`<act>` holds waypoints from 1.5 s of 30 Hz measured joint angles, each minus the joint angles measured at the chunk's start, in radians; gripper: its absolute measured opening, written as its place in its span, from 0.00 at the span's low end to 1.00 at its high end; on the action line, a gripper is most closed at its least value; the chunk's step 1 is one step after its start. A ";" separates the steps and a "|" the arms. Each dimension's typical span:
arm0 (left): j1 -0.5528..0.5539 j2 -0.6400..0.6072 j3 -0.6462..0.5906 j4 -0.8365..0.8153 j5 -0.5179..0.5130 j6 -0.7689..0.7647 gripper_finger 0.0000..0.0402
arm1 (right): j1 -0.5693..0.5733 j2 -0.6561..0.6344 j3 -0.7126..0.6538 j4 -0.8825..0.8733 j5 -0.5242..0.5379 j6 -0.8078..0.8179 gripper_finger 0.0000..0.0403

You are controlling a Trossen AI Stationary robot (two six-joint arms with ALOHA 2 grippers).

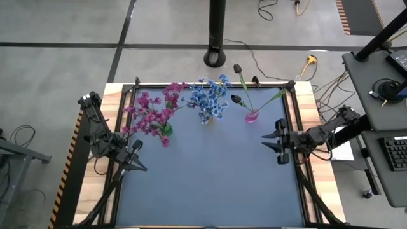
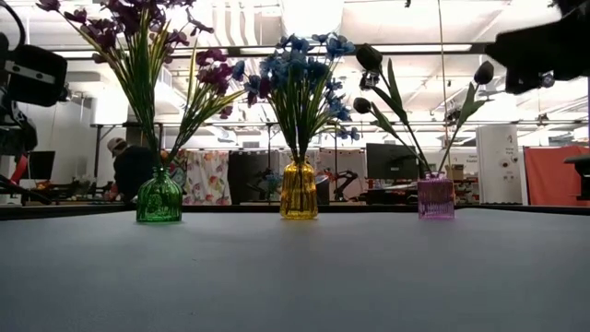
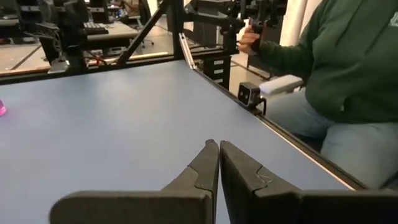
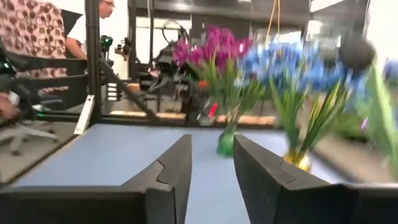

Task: Sort flowers into vase by color
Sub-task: Return to Home Position

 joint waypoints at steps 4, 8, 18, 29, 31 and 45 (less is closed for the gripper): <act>0.000 0.011 0.000 0.002 -0.001 0.000 0.00 | 0.000 0.000 0.000 -0.078 0.003 0.165 0.23; 0.000 0.020 0.000 0.004 -0.001 -0.001 0.00 | 0.000 0.006 0.000 -0.114 0.003 0.196 0.21; 0.000 0.020 -0.001 0.005 -0.001 -0.001 0.00 | 0.000 0.007 0.000 -0.114 0.003 0.196 0.22; 0.000 0.020 -0.001 0.005 -0.001 -0.001 0.00 | 0.000 0.007 0.000 -0.114 0.003 0.196 0.20; 0.000 0.020 -0.001 0.005 -0.001 -0.001 0.00 | 0.000 0.007 0.000 -0.114 0.003 0.196 0.19; 0.000 0.020 -0.001 0.006 -0.001 -0.001 0.00 | 0.000 0.007 0.000 -0.114 0.004 0.196 0.22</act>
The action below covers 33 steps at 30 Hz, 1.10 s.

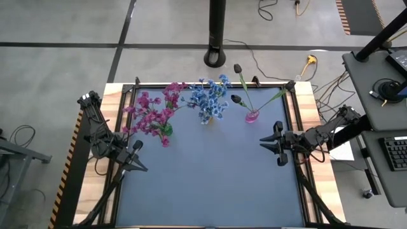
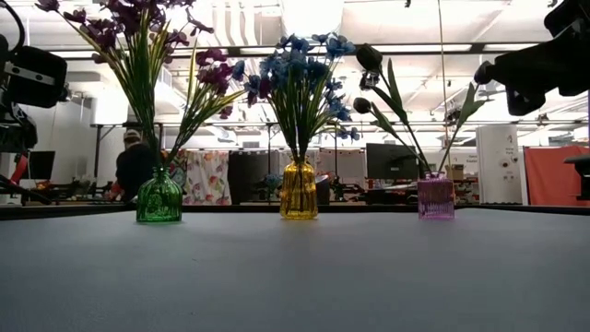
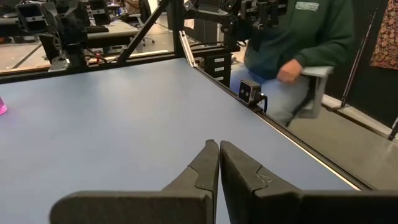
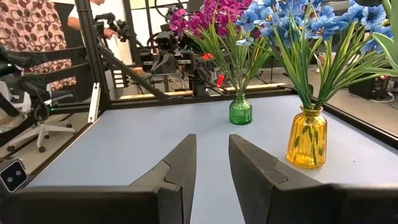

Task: Sort flowers into vase by color
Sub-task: Return to Home Position

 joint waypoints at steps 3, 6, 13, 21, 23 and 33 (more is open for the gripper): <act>0.000 0.000 0.000 0.000 0.000 0.000 0.00 | 0.000 0.000 0.000 0.000 0.000 0.000 0.21; 0.000 0.000 0.000 0.000 0.000 0.000 0.00 | 0.000 0.000 0.000 0.000 0.000 0.000 0.20; 0.000 0.000 0.000 0.000 0.000 0.000 0.00 | 0.000 0.000 0.000 0.000 0.000 0.000 0.19; 0.000 0.000 0.000 0.000 0.000 0.000 0.00 | 0.000 0.000 0.000 0.000 0.000 0.000 0.21; 0.000 0.000 0.000 0.000 0.000 0.000 0.00 | 0.000 0.000 0.000 0.000 0.000 0.000 0.22; 0.000 0.000 0.000 0.000 0.000 0.000 0.00 | 0.000 0.000 0.000 0.000 0.000 0.000 0.21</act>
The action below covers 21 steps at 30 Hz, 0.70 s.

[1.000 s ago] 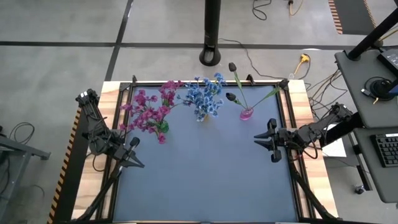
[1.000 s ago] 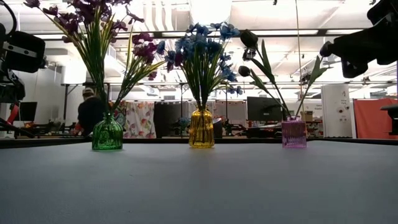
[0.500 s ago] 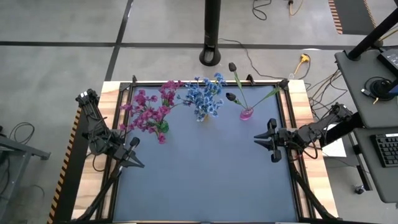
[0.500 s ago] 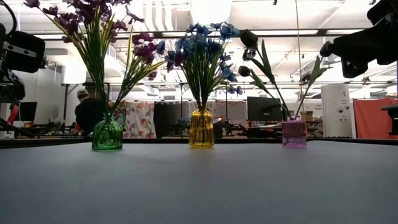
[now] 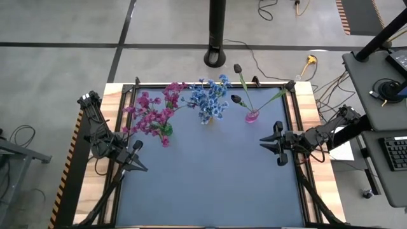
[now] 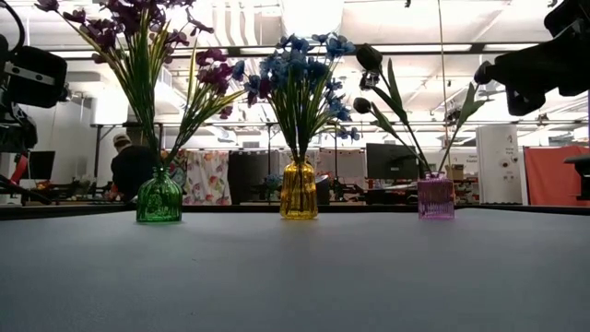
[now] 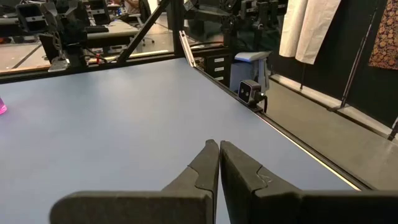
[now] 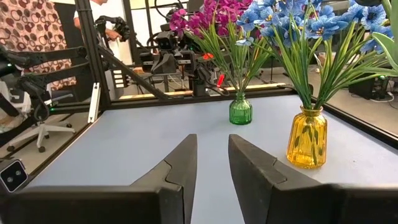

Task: Sort flowers into vase by color
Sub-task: Return to Home Position

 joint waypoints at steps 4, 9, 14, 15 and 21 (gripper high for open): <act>0.000 0.000 0.000 0.000 0.000 0.000 0.00 | 0.000 0.000 0.000 0.000 0.000 0.000 0.19; 0.000 0.000 0.000 0.000 0.000 0.000 0.00 | 0.000 0.000 0.000 0.000 0.000 0.000 0.18; 0.000 0.000 0.000 0.000 0.000 0.000 0.00 | 0.000 0.000 0.000 0.000 0.000 0.000 0.19; 0.000 0.000 0.000 0.000 0.000 0.000 0.00 | 0.000 0.000 0.000 0.000 0.000 0.000 0.19; 0.000 0.000 0.000 0.000 0.000 0.000 0.00 | 0.000 0.000 0.000 0.000 0.000 0.000 0.21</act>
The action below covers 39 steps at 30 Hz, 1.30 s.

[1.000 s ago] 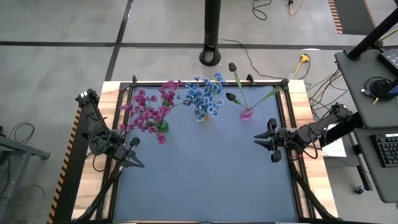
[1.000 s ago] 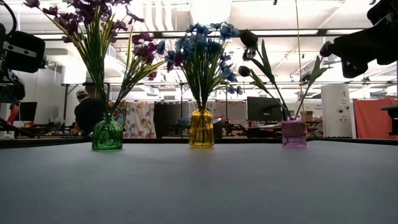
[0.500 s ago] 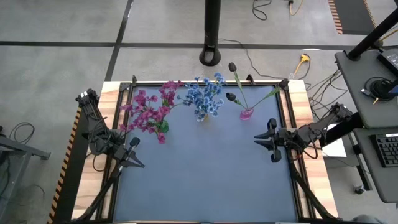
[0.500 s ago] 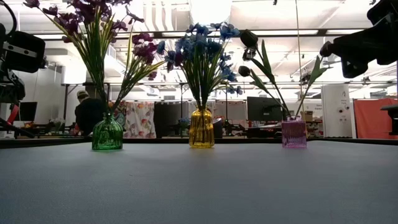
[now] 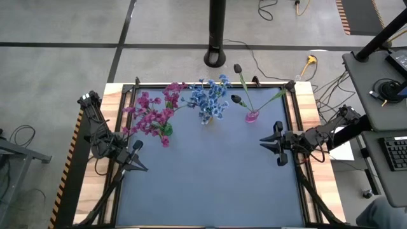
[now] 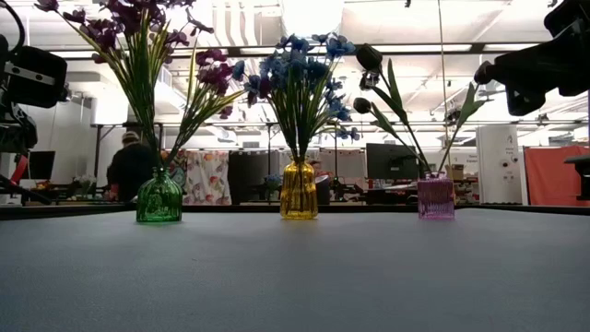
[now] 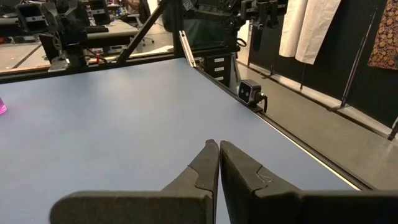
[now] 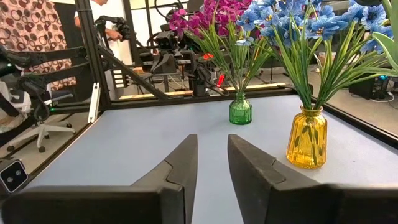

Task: Sort flowers into vase by color
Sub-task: Return to Home Position

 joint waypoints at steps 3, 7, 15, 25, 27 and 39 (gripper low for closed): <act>0.000 0.000 0.000 0.000 0.000 0.000 0.00 | 0.000 0.000 0.000 0.000 0.000 0.000 0.21; 0.000 0.000 0.000 0.000 0.000 0.000 0.00 | 0.000 0.000 0.000 0.000 0.000 0.000 0.21; 0.000 0.000 0.000 0.000 0.000 0.000 0.00 | 0.000 0.000 0.000 0.000 0.000 0.000 0.18; 0.000 0.000 0.000 0.000 0.000 0.000 0.00 | 0.000 0.000 0.000 0.000 0.000 0.000 0.21; 0.000 0.000 0.000 0.000 0.000 0.000 0.00 | 0.000 0.000 0.000 0.000 0.000 0.000 0.22; 0.000 0.000 0.000 0.000 0.000 0.000 0.00 | 0.000 0.000 0.000 0.000 0.000 0.000 0.18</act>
